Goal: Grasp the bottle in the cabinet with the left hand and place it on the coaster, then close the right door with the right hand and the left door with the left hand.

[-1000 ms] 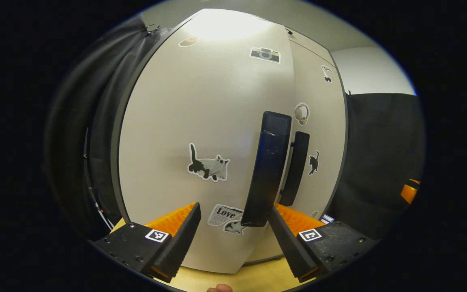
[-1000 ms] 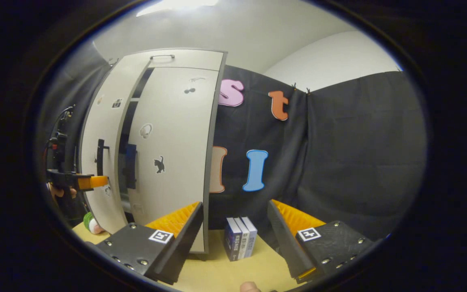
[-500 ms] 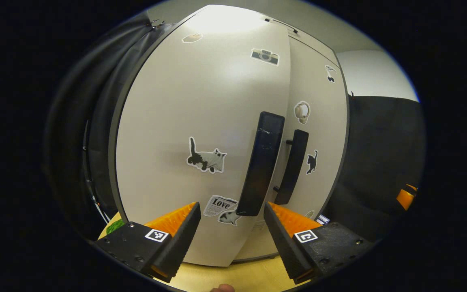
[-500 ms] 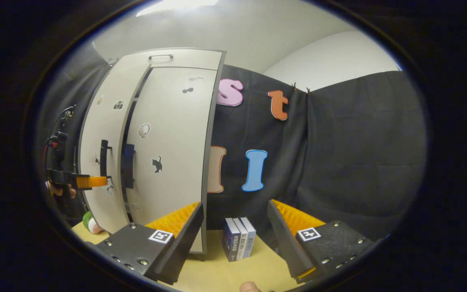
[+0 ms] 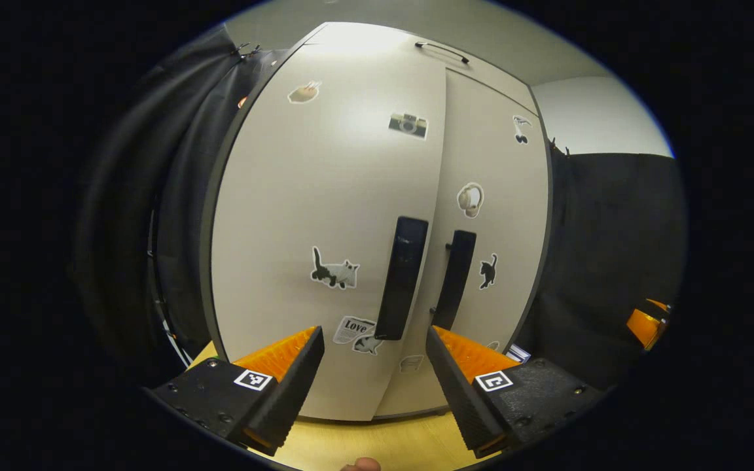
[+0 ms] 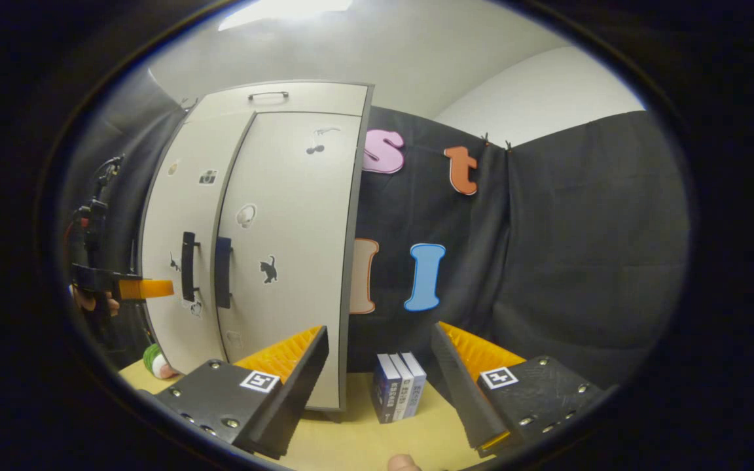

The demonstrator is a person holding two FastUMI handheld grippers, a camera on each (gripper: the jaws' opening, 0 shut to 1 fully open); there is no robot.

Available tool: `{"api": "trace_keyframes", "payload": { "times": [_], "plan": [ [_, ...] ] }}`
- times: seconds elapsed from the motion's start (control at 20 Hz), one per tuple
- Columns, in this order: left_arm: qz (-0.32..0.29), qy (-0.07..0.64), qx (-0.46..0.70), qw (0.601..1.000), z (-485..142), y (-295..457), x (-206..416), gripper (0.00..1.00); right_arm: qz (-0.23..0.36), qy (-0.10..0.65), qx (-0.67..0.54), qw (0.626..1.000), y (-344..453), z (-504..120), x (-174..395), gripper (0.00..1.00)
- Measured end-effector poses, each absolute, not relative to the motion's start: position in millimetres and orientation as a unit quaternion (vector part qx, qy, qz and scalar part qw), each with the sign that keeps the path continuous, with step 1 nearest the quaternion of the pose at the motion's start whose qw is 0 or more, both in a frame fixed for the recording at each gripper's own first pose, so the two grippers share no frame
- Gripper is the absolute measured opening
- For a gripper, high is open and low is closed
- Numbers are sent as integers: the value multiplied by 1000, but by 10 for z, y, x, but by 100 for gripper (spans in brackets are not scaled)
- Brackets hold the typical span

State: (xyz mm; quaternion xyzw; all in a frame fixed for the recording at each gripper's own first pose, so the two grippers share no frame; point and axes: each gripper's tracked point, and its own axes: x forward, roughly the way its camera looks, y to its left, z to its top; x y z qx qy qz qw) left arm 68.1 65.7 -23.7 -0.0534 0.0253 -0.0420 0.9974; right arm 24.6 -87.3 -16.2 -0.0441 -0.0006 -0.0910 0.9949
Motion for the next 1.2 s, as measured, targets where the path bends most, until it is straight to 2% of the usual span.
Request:
{"api": "trace_keyframes", "payload": {
  "times": [0.45,0.65,0.75,0.8,1.2],
  "plan": [
    [18,-27,-45,998,479,729,55,96,-57,-29,-7,998,-669,170,202,96],
    [34,-35,-30,998,605,656,-138,97,-41,-48,-4,998,-584,372,121,93],
    [38,-49,-13,998,664,598,-196,92,-37,-57,-8,998,-578,439,123,93],
    [37,-52,-7,998,661,561,-211,96,-35,-57,-7,998,-574,433,133,95],
    [32,-54,0,998,615,411,-134,96,-34,-49,-15,998,-626,356,210,93]
  ]
}}
